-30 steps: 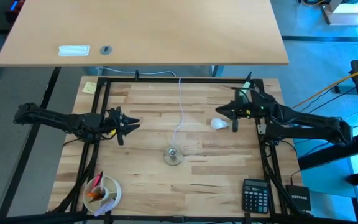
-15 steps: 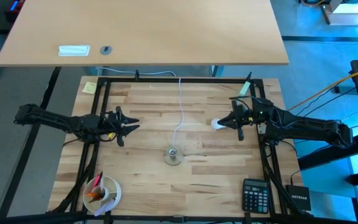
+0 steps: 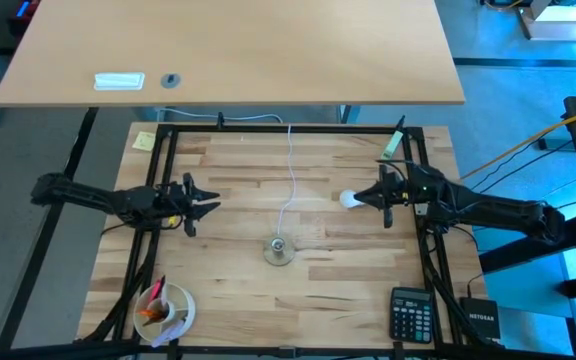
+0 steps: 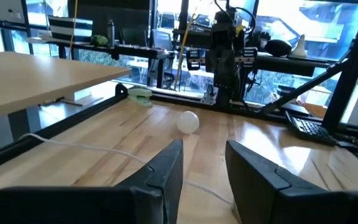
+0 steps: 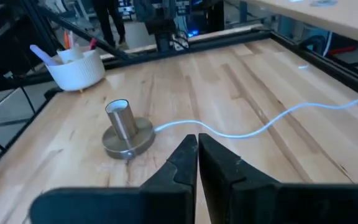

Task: Screw lightbulb
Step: Return to Home Position

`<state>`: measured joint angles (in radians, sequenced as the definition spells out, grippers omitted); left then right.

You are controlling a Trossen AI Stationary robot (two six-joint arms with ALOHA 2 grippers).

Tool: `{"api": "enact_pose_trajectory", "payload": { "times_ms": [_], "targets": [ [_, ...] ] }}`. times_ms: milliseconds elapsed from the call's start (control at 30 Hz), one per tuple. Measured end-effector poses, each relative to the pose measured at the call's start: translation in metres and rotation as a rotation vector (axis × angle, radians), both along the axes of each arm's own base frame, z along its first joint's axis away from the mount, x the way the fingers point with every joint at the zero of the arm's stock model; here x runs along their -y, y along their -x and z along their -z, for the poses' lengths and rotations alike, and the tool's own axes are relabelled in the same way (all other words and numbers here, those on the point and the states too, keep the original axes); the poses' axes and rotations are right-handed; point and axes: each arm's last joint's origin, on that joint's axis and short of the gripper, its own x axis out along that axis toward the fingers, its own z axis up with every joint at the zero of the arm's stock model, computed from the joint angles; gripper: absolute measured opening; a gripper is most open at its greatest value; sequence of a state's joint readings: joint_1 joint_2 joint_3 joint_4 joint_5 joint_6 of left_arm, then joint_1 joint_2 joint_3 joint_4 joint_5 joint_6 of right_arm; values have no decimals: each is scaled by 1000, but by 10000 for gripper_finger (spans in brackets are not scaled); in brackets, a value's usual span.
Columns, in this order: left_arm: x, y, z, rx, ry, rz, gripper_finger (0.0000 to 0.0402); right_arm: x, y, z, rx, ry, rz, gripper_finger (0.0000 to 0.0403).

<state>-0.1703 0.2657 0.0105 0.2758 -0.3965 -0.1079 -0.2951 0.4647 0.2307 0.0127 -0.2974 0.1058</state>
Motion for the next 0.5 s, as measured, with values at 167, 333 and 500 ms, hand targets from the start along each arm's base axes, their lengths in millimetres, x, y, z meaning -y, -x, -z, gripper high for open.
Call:
{"api": "enact_pose_trajectory", "payload": {
  "times_ms": [167, 333, 500],
  "targets": [
    [0, 3, -1, 12, -18, 0, 111, -2, 6, 8, 82, -1, -5, 19],
    [-1, 4, -2, 21, -27, -1, 111, -4, 11, 19, 148, -6, -2, 19],
    [-1, 4, -2, 18, -33, 0, 111, -4, 13, 35, 174, -28, 1, 19]
  ]
}}
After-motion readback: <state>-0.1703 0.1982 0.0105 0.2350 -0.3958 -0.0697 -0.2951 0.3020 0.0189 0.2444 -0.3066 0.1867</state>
